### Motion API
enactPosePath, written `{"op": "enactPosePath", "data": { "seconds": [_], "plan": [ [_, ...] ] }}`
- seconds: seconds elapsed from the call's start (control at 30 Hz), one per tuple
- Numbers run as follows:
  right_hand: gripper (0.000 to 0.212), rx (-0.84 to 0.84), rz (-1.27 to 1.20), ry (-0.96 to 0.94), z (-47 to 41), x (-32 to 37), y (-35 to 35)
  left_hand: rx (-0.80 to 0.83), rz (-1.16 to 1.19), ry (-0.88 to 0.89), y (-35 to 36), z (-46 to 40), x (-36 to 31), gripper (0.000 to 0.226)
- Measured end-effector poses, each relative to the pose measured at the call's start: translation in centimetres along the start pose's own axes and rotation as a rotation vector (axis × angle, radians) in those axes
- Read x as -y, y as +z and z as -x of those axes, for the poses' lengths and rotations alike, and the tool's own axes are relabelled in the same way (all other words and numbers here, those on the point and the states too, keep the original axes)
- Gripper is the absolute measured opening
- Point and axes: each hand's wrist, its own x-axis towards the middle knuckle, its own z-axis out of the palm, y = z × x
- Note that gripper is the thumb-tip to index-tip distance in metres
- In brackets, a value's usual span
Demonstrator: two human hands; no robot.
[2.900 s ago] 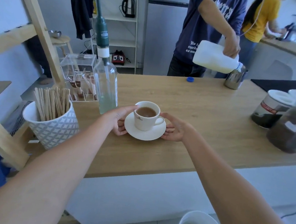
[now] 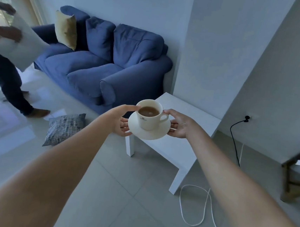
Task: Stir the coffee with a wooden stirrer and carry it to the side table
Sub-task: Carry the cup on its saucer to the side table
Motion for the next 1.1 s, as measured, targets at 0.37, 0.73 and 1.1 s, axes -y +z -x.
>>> {"op": "enactPosePath", "data": {
  "seconds": [0.37,0.73,1.1],
  "plan": [
    [0.049,-0.052,-0.05,-0.018,-10.7,9.3,-4.4,0.066,-0.019,-0.012,6.1,-10.7,-9.8,0.088],
    [0.024,-0.143,-0.149,-0.049,-21.6,16.3,-5.3,0.161,-0.114,-0.039,8.5,-22.1,-20.1,0.081],
    [0.031,-0.255,-0.268,-0.051,-27.8,18.4,-7.0,0.269,-0.209,-0.08,11.1,-31.0,-24.7,0.077]
  ]
}}
